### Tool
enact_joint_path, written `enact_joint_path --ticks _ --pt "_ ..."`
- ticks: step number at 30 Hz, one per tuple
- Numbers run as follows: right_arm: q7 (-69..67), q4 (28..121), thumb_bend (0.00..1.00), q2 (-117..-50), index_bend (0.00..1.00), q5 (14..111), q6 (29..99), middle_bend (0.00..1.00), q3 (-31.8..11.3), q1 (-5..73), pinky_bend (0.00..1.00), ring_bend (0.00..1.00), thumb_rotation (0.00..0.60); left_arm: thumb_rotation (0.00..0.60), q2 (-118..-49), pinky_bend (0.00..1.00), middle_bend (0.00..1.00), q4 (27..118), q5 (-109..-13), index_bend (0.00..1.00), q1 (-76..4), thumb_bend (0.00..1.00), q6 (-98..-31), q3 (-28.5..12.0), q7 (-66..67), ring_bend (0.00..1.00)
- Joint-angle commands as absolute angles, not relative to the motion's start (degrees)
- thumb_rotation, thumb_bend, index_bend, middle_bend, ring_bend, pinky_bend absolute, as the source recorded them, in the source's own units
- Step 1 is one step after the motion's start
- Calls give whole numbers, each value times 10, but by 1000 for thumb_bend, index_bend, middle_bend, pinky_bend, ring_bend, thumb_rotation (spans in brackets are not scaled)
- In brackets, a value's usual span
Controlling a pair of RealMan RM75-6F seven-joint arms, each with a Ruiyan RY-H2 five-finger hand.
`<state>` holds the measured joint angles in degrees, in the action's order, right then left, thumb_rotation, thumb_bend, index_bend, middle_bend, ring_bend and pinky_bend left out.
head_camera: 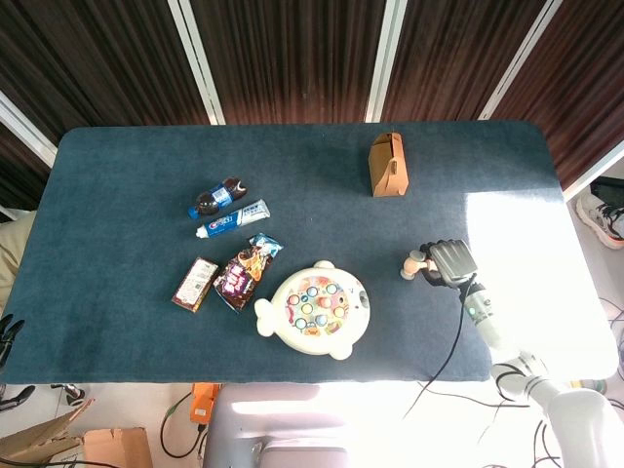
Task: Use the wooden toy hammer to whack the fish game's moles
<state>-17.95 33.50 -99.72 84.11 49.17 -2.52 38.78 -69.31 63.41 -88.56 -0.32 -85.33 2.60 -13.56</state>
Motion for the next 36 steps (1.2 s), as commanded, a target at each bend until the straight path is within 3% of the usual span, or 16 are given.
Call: enact_joint_path --ticks 1,13,25,36 --pt "-191 325 478 -1003 1000 848 508 691 -24 387 572 549 600 600 -692 69 0 634 -886 0 -3 140 -855 25 -137 0" --pt "-188 374 487 -958 1000 857 577 720 -40 385 589 570 600 600 -692 69 0 627 -888 0 -2 140 -858 25 -152 0" --pt "-20 522 502 -915 1000 951 772 732 -40 385 618 588 600 600 -697 69 0 613 -888 0 0 139 -857 24 -166 0" --pt "156 603 502 -935 1000 998 742 732 -21 414 629 589 600 600 -702 69 0 598 -886 0 4 139 -858 25 -179 0"
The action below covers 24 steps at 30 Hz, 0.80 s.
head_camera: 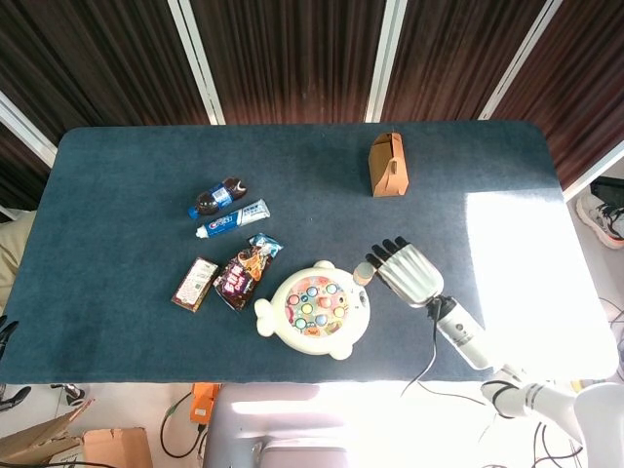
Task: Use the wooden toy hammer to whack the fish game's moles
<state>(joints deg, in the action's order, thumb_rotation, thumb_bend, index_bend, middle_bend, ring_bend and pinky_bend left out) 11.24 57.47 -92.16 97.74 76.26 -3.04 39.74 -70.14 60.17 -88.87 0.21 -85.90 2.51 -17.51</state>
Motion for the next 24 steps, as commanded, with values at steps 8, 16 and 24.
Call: enact_joint_path --ticks 8,16,24 --pt "197 636 505 -945 1000 1025 730 732 0 420 630 589 600 600 -708 70 0 579 -884 0 3 140 -853 24 -196 0" --pt "224 661 504 -947 1000 1029 721 732 -1 420 630 589 600 600 -711 69 0 573 -886 0 3 139 -853 24 -199 0" --pt "233 656 504 -956 1000 1016 701 732 -4 420 630 590 600 600 -712 69 0 570 -887 0 2 139 -852 25 -200 0"
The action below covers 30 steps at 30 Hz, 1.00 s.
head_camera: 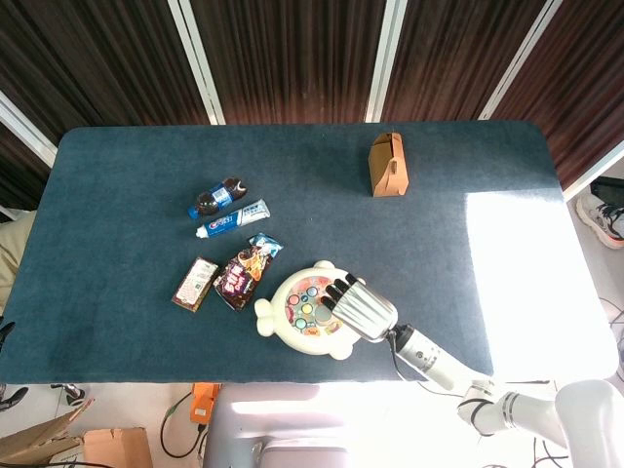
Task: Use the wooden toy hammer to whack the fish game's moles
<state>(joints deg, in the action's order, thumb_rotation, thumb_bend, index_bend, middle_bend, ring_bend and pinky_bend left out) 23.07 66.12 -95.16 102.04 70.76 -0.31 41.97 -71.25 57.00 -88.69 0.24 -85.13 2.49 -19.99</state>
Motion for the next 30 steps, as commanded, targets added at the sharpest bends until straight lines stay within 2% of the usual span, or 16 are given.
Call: enact_joint_path --ticks 1,11,17,23,30 --pt "233 654 504 -958 1000 1014 697 732 -5 421 629 589 600 600 -712 69 0 570 -887 0 2 139 -852 25 -200 0" --pt "222 635 504 -966 1000 1015 696 732 -1 419 630 590 600 600 -711 69 0 568 -886 0 3 140 -852 24 -204 0" --pt "214 631 504 -970 1000 1003 720 732 -25 417 630 589 600 600 -710 69 0 569 -888 0 3 139 -854 24 -204 0" --pt "232 617 504 -983 1000 973 701 732 -50 423 630 590 600 600 -709 69 0 573 -889 0 2 139 -853 24 -201 0" --pt "228 598 504 -993 1000 963 689 732 -47 425 630 590 600 600 -710 69 0 569 -885 0 3 140 -850 24 -204 0"
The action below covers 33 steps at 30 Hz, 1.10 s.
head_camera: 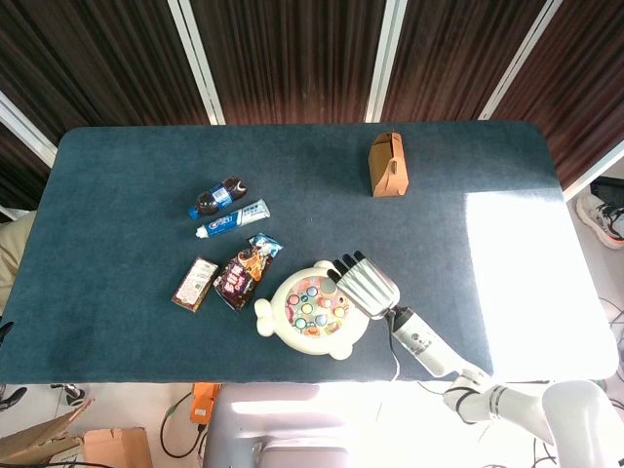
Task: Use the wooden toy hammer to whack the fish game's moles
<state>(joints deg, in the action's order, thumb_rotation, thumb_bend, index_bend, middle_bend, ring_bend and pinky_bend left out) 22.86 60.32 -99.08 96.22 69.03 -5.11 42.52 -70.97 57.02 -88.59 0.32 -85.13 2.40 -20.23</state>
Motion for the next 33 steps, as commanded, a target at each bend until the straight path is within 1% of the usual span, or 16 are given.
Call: enact_joint_path --ticks 1,12,19,23,28,33 --pt "227 595 504 -994 1000 963 688 732 -46 424 629 590 600 600 -710 69 0 568 -885 0 3 139 -849 24 -204 0" --pt "226 578 504 -997 1000 966 685 732 -32 423 630 589 600 600 -711 69 0 563 -885 0 4 139 -851 24 -211 0" --pt "207 585 504 -987 1000 962 732 732 -52 413 630 589 600 600 -711 69 0 564 -887 0 5 139 -857 23 -213 0" --pt "192 581 504 -972 1000 936 755 732 -65 388 630 589 600 600 -711 69 0 562 -888 0 6 139 -859 24 -216 0" --pt "148 537 504 -961 1000 903 755 732 -60 353 629 589 600 600 -714 69 0 557 -889 0 5 139 -856 25 -218 0" --pt "70 441 504 -983 1000 882 728 732 -44 328 629 589 600 600 -714 69 0 560 -894 0 2 139 -853 27 -212 0"
